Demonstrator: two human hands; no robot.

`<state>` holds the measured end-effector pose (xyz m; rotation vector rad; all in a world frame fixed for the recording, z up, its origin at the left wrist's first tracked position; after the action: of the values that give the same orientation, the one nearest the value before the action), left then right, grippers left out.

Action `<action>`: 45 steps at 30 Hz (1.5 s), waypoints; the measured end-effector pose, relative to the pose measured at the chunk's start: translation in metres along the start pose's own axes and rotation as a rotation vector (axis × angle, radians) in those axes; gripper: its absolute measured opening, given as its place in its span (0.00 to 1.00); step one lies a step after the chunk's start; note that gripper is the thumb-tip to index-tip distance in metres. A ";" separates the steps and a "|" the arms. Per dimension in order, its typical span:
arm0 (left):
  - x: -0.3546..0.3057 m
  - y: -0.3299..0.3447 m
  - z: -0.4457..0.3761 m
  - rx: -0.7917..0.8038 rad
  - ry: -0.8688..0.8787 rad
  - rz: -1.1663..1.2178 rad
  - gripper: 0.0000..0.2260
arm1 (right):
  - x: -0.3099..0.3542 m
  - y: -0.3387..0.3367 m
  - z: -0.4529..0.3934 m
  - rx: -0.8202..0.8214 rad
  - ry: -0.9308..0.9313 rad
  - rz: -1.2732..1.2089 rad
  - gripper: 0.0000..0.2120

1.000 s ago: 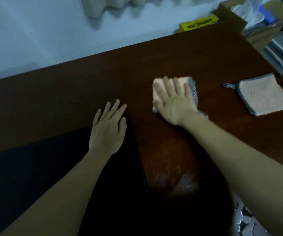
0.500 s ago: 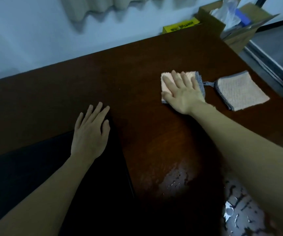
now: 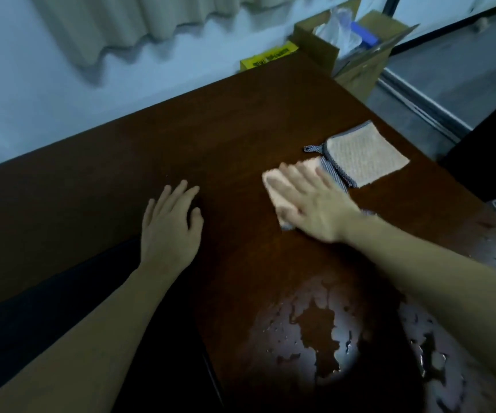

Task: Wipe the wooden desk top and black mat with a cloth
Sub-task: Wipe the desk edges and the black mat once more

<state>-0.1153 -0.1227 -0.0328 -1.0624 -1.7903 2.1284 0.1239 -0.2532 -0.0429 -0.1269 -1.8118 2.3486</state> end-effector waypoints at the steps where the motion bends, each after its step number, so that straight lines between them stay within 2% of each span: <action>1: -0.011 0.006 -0.006 0.001 0.016 0.014 0.21 | -0.011 -0.001 -0.013 0.004 0.060 -0.009 0.37; 3: -0.031 0.014 -0.020 -0.009 0.032 0.045 0.21 | -0.011 -0.001 -0.020 -0.006 0.081 -0.030 0.37; 6: -0.053 0.018 -0.045 0.000 0.038 0.074 0.21 | 0.005 0.004 0.010 -0.032 0.001 -0.049 0.36; 13: -0.058 0.018 -0.106 0.086 0.121 -0.176 0.23 | -0.001 0.002 0.046 0.031 -0.156 -0.171 0.31; 16: -0.057 0.011 -0.133 0.064 0.103 -0.204 0.23 | -0.034 -0.019 0.038 -0.068 -0.059 -0.248 0.31; 18: -0.058 0.014 -0.145 0.061 0.095 -0.210 0.23 | -0.065 -0.025 0.031 -0.102 0.075 -0.263 0.33; 21: -0.061 0.022 -0.159 0.088 0.085 -0.205 0.23 | -0.105 -0.019 0.015 -0.026 0.223 -0.271 0.35; 26: -0.053 0.035 -0.166 0.118 0.043 -0.228 0.24 | -0.127 -0.010 -0.008 0.106 0.233 -0.223 0.32; 30: -0.052 0.037 -0.165 0.093 0.030 -0.224 0.24 | -0.134 -0.017 -0.038 0.086 0.208 -0.215 0.28; 45: -0.053 0.038 -0.165 0.108 -0.007 -0.228 0.25 | -0.158 -0.063 -0.219 0.062 0.221 -0.209 0.28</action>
<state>0.0354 -0.0302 -0.0504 -0.7846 -1.6871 2.0665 0.3221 -0.0590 -0.0447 -0.1727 -1.5669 2.1506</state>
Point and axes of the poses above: each hand's wrist, its own z-axis away from the middle knuckle, its own y-axis out of the palm, x = y × z, the point moved 4 cm from there along -z, towards the middle knuckle, and after that the axes turned 1 degree about x, right-handed, at the moved point
